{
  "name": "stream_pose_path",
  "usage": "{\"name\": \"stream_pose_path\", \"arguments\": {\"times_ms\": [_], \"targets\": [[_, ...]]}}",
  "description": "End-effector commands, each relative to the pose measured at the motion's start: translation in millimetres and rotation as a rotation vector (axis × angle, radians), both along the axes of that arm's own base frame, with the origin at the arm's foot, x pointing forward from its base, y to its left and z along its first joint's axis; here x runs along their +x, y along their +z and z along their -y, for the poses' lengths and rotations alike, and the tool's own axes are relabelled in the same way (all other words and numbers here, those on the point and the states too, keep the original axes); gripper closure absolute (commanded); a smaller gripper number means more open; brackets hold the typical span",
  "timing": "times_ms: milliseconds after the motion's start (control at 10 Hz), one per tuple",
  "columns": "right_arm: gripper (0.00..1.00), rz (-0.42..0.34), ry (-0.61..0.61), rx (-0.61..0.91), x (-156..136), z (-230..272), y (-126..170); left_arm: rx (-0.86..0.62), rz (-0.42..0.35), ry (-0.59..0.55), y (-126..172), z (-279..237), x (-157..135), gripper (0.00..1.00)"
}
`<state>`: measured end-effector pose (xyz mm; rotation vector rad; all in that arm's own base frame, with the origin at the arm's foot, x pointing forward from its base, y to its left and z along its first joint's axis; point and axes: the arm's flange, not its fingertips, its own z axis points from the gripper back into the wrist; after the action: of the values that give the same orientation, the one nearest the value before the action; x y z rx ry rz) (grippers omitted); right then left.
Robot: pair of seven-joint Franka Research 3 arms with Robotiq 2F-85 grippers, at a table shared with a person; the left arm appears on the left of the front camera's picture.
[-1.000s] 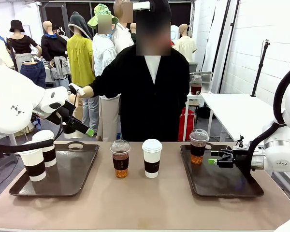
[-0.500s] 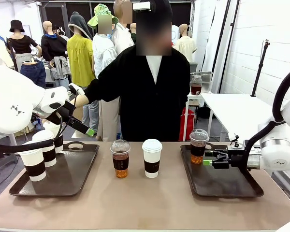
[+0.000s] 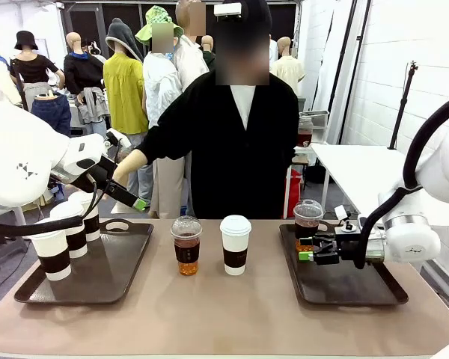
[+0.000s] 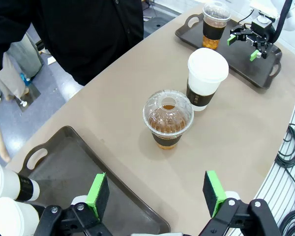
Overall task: Distribute the coffee onto the tray.
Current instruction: Pick up another iced Americano from the middle of the table and place it on the right Handle tray.
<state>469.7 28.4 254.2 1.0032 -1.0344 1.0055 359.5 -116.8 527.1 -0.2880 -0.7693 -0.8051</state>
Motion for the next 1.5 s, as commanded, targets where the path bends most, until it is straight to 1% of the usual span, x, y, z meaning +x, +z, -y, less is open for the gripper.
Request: {"name": "stream_pose_path", "arguments": {"times_ms": [0,500,700,1400], "targets": [[0.00,0.038,0.041,-0.038,10.0,-2.6,-6.0,-0.004,-0.007,-0.001,-0.9,-1.4,0.3,0.00],[0.00,0.095,0.112,-0.033,23.8,-10.4,-12.6,-0.004,-0.007,-0.001,-0.9,-1.4,0.3,0.00],[0.00,0.087,0.127,-0.025,28.7,-12.9,-13.5,-0.004,-0.007,-0.001,-0.9,-1.4,0.3,0.00],[0.00,0.102,0.164,-0.006,34.8,-17.8,-17.6,-0.004,-0.007,-0.001,-0.9,-1.4,0.3,0.00]]}}
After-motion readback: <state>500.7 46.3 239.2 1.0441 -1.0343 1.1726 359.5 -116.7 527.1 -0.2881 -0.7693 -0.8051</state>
